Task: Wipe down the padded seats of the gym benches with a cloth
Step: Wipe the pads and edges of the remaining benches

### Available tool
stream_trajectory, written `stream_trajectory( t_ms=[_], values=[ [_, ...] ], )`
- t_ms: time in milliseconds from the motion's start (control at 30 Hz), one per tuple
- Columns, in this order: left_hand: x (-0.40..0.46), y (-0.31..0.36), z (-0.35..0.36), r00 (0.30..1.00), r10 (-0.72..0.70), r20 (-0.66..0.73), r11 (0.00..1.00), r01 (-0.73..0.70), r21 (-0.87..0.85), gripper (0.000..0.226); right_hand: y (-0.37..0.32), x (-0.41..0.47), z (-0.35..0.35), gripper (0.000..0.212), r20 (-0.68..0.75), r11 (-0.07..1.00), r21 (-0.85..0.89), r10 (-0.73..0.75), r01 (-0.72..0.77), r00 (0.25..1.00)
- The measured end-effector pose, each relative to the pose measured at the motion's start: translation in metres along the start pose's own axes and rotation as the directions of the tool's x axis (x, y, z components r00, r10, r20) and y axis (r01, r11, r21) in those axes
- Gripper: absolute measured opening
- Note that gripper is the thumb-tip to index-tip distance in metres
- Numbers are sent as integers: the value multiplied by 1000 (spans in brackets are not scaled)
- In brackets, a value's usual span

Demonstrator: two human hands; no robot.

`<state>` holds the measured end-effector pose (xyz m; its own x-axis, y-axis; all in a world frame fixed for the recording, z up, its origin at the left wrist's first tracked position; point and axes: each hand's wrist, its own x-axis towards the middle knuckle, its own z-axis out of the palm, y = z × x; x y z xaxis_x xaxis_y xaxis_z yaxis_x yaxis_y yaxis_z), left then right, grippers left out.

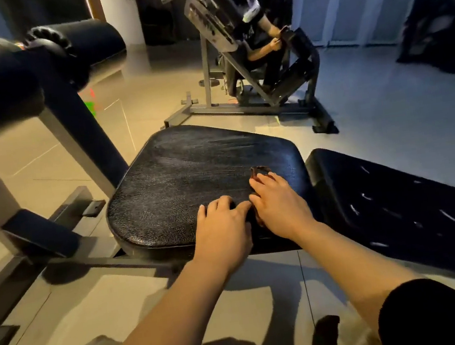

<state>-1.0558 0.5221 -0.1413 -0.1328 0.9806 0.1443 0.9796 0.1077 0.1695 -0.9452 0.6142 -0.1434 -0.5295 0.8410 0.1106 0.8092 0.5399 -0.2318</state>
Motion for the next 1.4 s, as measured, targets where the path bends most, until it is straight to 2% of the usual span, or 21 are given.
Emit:
stream_trajectory(
  t_ms=[133,367,700,900,967,1033,1100,1167,1300,1400],
  values=[
    [12,21,10,999,51,17,998,-51,-26,45,22,-11,-2,51,-2,992,18,123,-123,992],
    [36,11,12,999,31,-40,999,-33,-33,39,19,8,1,55,-10,986,-80,147,-147,989],
    [78,2,22,994,72,-79,995,-77,-62,38,52,86,6,54,-43,976,-3,215,-216,976],
    [88,-33,8,997,5,-80,996,-13,-89,40,62,119,6,53,-59,915,-49,398,-401,915],
    [90,-43,5,995,-29,-92,995,20,-93,41,41,125,10,52,-60,940,-78,329,-333,942],
    [92,-47,4,992,-55,-111,992,41,-118,37,7,126,17,48,-72,993,-67,94,-98,993],
    [94,-48,3,987,-103,-123,983,82,-161,31,-22,121,24,48,-40,988,-76,-136,133,990],
    [95,-49,2,984,-130,-119,979,109,-173,30,-22,123,22,50,0,984,-39,-176,175,984],
    [91,-60,-1,989,-103,-105,986,88,-140,38,30,134,13,44,-79,999,-26,40,-42,996],
    [86,-75,-5,991,-104,-90,991,95,-96,38,49,139,9,44,-100,969,-51,236,-241,967]
  ],
)
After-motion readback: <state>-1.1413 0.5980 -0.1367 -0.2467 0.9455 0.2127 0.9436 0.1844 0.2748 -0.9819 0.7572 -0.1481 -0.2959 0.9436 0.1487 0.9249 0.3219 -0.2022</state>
